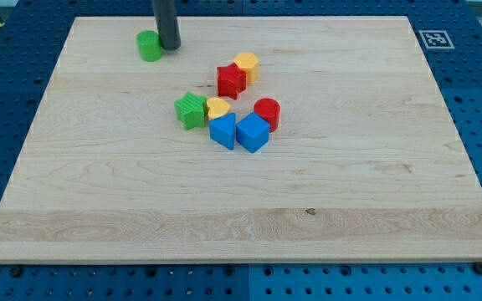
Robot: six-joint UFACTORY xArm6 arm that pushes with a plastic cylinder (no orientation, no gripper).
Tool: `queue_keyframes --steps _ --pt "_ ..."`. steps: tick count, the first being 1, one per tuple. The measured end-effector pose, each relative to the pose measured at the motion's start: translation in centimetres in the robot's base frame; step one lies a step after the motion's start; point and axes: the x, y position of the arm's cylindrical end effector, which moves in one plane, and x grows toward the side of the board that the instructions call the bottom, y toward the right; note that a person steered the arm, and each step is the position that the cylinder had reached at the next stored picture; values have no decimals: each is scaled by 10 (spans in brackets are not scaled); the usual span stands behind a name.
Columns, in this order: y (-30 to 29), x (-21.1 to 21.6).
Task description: Nudge the red star and the yellow hexagon right a bit
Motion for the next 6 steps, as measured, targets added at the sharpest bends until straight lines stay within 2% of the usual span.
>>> queue_keyframes --steps 1,3,4,6 --pt "-3 2" --pt "2 51" --pt "20 74" --pt "94 106"
